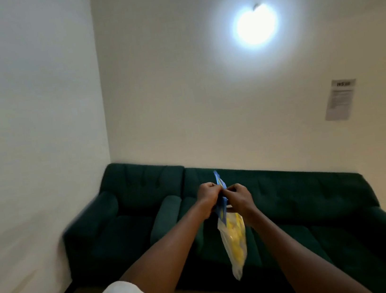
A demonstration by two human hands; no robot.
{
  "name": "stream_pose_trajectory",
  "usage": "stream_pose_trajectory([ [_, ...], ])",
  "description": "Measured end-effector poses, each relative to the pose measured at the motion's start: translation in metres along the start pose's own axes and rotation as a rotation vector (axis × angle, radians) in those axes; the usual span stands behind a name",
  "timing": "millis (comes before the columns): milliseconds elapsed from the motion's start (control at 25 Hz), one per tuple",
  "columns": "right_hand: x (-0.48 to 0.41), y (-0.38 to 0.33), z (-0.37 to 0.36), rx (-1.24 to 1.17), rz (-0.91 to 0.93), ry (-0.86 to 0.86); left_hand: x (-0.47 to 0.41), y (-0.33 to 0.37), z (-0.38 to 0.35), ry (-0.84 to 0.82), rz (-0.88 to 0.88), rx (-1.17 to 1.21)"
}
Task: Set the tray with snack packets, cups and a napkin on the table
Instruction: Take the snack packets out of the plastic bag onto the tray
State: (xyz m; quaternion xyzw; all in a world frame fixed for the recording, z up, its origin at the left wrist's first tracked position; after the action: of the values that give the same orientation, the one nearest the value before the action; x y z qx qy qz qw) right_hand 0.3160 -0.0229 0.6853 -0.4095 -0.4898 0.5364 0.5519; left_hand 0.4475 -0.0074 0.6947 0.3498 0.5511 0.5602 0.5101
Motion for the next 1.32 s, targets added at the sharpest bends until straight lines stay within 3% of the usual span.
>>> stream_pose_trajectory([
  [160,-0.013,0.016,0.097,0.02,0.011,0.095,-0.002,0.017,-0.091,-0.064,-0.082,-0.094],
  [320,-0.013,0.048,0.148,0.038,-0.044,0.142,0.006,0.01,-0.14,-0.1,-0.058,-0.154],
  [680,-0.026,0.09,0.196,0.051,-0.199,0.294,-0.008,-0.013,-0.16,-0.125,-0.014,-0.181],
  [840,-0.019,0.049,0.204,0.344,-0.016,0.535,-0.003,-0.024,-0.16,-0.138,-0.019,-0.167],
  [880,-0.022,0.036,0.197,0.398,0.029,0.528,-0.004,-0.027,-0.161,-0.145,-0.031,-0.157],
  [960,-0.038,0.026,0.178,0.454,-0.039,0.361,0.0,-0.028,-0.162,-0.145,-0.055,-0.151],
  [1080,-0.053,0.084,0.145,0.421,-0.429,0.001,0.013,-0.038,-0.157,-0.145,-0.042,-0.161],
  [1200,-0.042,0.145,0.145,0.544,-0.673,-0.072,0.018,-0.051,-0.145,-0.152,-0.038,-0.19],
  [1320,-0.024,0.169,0.151,0.759,-0.732,-0.073,0.025,-0.064,-0.132,-0.14,-0.037,-0.198],
])
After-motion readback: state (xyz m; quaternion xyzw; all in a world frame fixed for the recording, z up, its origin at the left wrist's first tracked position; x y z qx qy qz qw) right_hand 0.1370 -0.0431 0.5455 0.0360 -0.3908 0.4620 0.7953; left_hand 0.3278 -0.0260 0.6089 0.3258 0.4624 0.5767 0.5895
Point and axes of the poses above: each hand's wrist, its own x-axis away from the middle knuckle, its own z-axis out of the back of the hand, y = z × x, the point moved 7 cm from there along -x, towards the middle knuckle, and after that the axes turned 10 degrees about -z, right-handed, at the moved point
